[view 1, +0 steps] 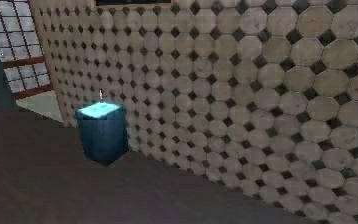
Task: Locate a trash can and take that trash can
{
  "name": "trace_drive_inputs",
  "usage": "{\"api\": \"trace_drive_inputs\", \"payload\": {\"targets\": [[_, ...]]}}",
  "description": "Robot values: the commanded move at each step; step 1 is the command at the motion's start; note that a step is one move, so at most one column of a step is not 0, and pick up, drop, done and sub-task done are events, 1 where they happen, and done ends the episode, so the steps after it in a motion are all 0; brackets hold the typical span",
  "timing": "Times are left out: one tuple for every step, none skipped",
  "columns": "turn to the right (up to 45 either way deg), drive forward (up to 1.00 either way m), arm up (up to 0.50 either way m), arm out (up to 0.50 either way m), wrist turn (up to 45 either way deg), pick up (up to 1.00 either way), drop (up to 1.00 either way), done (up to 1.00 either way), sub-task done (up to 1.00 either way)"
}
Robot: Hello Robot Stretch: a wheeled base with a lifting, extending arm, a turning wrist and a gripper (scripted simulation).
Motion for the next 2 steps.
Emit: {"api": "trace_drive_inputs", "payload": {"targets": [[45.0, 0.0, 0.0, 0.0, 0.0, 0.0, 0.0, 0.0, 0.0], [45.0, 0.0, 0.0, 0.0, 0.0, 0.0, 0.0, 0.0, 0.0]]}}
